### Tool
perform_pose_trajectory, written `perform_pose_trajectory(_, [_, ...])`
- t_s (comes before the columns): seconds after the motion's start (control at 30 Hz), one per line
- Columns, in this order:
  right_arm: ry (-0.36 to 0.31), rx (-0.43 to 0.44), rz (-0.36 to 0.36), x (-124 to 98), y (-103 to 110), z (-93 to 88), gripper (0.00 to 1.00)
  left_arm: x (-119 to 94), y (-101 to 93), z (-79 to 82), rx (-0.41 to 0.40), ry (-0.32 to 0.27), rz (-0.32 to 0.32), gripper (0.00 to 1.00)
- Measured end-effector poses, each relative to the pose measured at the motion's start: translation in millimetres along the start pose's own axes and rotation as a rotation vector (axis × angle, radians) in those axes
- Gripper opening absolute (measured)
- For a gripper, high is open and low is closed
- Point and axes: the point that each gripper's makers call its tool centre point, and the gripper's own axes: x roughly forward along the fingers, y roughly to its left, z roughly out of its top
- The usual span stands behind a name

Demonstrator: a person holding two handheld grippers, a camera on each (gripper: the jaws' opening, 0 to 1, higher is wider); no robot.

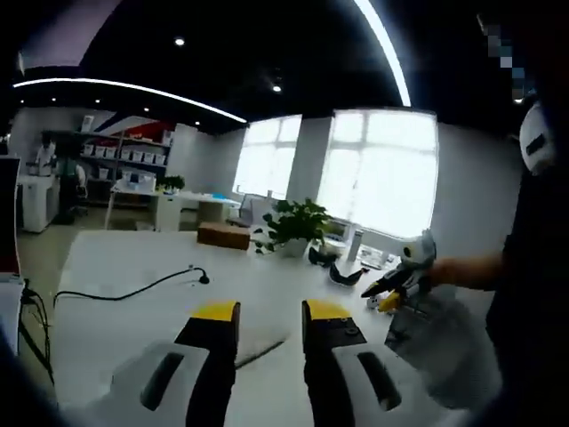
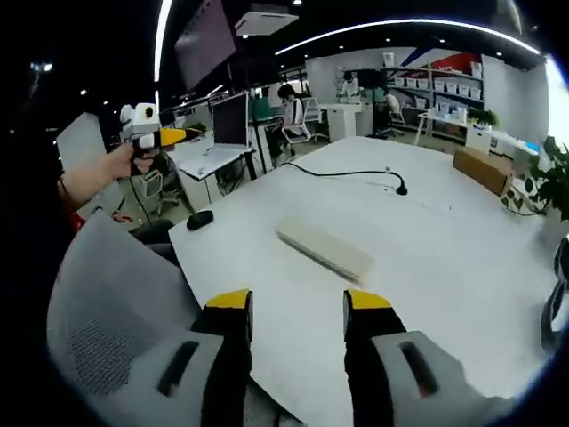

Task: Arrange the utensils inside the cutlery case until each visible utensil rests in its matching compartment.

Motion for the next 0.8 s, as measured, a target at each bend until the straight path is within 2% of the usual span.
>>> perform_pose_trajectory(0.03, [-0.021,0.001,-0.018,-5.1,-0.5,-0.2,0.47,-4.8,1.8,-3.8,-0.020,-0.009,0.011,0.35])
perform_pose_trajectory(0.1, [-0.075,0.053,-0.056,-17.4,-1.3,-0.4,0.49,-18.6,10.3,-21.0,-0.112,0.014,0.063,0.42])
perform_pose_trajectory(0.13, [-0.112,0.086,-0.092,-25.1,-3.6,0.1,0.50,-24.8,13.9,-24.1,-0.114,0.003,0.091,0.46])
perform_pose_trajectory(0.2, [-0.148,0.102,-0.148,-32.1,-2.9,-0.3,0.55,-38.2,26.9,-26.5,-0.132,-0.052,0.162,0.53])
perform_pose_trajectory(0.23, [-0.172,0.109,-0.165,-35.6,-2.9,0.0,0.59,-46.1,33.0,-26.0,-0.172,-0.097,0.206,0.61])
perform_pose_trajectory(0.27, [-0.231,0.112,-0.189,-40.5,-3.4,4.7,0.60,-51.6,36.2,-21.2,-0.192,-0.154,0.242,0.69])
perform_pose_trajectory(0.3, [-0.267,0.112,-0.208,-43.1,-3.5,6.8,0.63,-58.8,40.2,-15.5,-0.211,-0.223,0.285,0.82])
perform_pose_trajectory(0.37, [-0.286,0.151,-0.268,-47.1,-5.4,2.8,0.71,-67.8,42.7,-16.1,-0.218,-0.248,0.336,0.99])
perform_pose_trajectory(0.4, [-0.285,0.156,-0.313,-48.3,-12.0,-2.6,0.79,-75.0,44.7,-17.7,-0.206,-0.247,0.368,0.97])
perform_pose_trajectory(0.43, [-0.292,0.161,-0.344,-48.7,-12.4,-3.8,0.86,-78.2,44.9,-17.2,-0.225,-0.259,0.389,0.99])
perform_pose_trajectory(0.5, [-0.315,0.170,-0.370,-45.9,-5.9,-3.4,1.00,-81.8,40.4,-17.3,-0.239,-0.269,0.395,1.00])
perform_pose_trajectory(0.53, [-0.321,0.161,-0.372,-43.7,-0.4,-3.6,0.98,-83.5,35.5,-17.3,-0.223,-0.264,0.398,1.00])
perform_pose_trajectory(0.6, [-0.308,0.166,-0.388,-37.4,1.2,-9.0,1.00,-88.0,30.7,-18.3,-0.143,-0.237,0.431,1.00])
perform_pose_trajectory(0.67, [-0.288,0.177,-0.381,-34.2,1.4,-11.9,1.00,-85.6,25.3,-21.2,-0.140,-0.225,0.425,1.00])
perform_pose_trajectory(0.7, [-0.287,0.207,-0.369,-34.2,1.1,-11.5,1.00,-83.6,23.1,-24.0,-0.139,-0.212,0.417,1.00])
perform_pose_trajectory(0.73, [-0.311,0.208,-0.373,-36.2,-0.8,-7.6,1.00,-81.9,21.2,-26.4,-0.137,-0.200,0.412,1.00])
perform_pose_trajectory(0.8, [-0.305,0.198,-0.382,-36.6,-2.4,-7.4,1.00,-79.4,19.5,-30.7,-0.140,-0.182,0.414,1.00])
